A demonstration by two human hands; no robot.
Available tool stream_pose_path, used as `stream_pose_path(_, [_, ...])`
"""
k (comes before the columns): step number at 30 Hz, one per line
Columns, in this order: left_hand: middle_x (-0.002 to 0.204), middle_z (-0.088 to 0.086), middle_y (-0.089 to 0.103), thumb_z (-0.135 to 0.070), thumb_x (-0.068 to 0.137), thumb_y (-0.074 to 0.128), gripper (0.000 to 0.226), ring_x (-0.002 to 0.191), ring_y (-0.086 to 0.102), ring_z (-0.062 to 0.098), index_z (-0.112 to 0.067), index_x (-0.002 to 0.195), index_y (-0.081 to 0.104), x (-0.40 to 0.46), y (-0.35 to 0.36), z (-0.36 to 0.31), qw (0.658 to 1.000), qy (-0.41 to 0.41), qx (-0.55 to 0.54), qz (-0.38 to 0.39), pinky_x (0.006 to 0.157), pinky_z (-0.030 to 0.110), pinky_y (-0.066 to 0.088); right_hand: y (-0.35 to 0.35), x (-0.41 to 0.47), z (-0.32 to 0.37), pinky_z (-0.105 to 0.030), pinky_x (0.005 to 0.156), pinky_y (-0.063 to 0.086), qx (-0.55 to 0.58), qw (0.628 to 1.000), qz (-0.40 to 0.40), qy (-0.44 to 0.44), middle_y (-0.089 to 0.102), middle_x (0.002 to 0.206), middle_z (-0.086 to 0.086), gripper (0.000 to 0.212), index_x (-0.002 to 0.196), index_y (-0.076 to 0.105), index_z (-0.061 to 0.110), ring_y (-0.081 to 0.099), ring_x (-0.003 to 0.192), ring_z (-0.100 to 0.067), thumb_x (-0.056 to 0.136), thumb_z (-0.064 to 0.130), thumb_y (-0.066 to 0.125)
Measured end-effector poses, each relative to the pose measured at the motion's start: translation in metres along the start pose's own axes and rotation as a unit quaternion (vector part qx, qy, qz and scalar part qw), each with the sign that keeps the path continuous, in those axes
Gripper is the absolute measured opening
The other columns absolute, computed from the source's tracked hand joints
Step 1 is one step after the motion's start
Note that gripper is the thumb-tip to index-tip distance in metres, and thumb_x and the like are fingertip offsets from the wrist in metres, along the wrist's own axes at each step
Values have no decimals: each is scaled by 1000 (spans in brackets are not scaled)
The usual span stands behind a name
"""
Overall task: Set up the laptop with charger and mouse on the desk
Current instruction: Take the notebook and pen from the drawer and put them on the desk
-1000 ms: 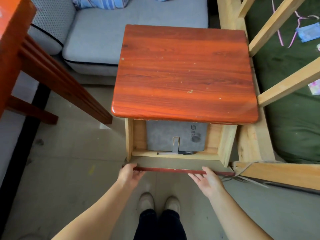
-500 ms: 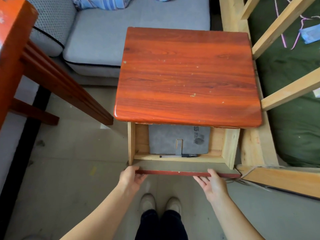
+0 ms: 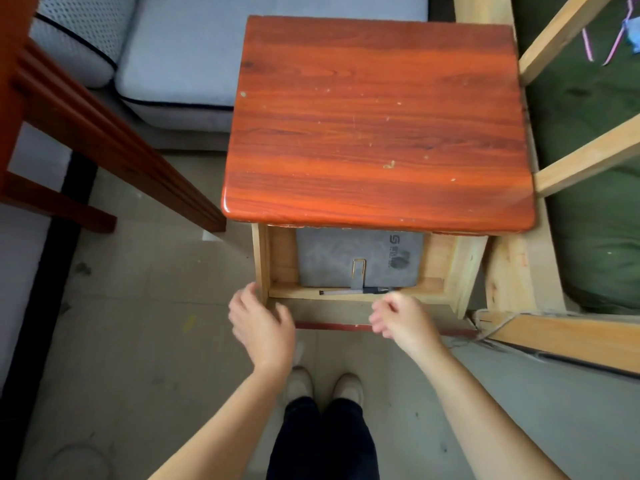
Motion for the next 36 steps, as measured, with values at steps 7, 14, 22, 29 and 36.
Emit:
stream_pose_path(7, [134,9,46,-1,85,46,50,122,46,21,-8,134,37,29,41,-30,978,65,-84,181,96,25,35,31,51,8,-39,98,37,-379,899,11,-217,53,130,-1,39,128,51,20,43,121,-23,93,10,39])
stream_pose_path(14, [123,14,58,-18,84,59,48,112,55,29,-6,128,43,74,77,-28,974,-42,-99,200,92,32,44,34,68,7,-38,88,35,-451,854,-6,-257,52,111,-4,19,105,61,21,43,111,-26,91,18,48])
stream_pose_path(22, [107,0,65,-56,75,65,58,100,62,18,-13,113,58,72,80,-34,937,-100,-192,274,87,30,47,-3,24,-4,-36,66,39,-291,900,-85,-313,65,97,-10,17,105,55,8,59,85,-34,96,15,43])
stream_pose_path(29, [77,-15,75,-54,78,63,25,71,71,3,-30,85,65,45,55,-55,904,-80,-302,293,52,15,53,-30,-1,9,-36,62,46,-179,922,-242,-244,67,110,-12,25,116,55,5,63,88,-36,96,12,42])
stream_pose_path(36, [90,0,76,-43,81,66,23,79,72,17,-22,88,68,13,-4,-42,893,-75,-257,362,70,34,58,-56,-48,32,-31,61,42,-62,916,-315,-241,71,83,-9,17,104,63,6,61,67,-30,90,10,54])
Point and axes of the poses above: each hand's wrist, its own x-axis towards the middle knuckle, its own y-axis out of the palm, z = x × y, the point moved 2 cm from there along x, towards the middle knuckle
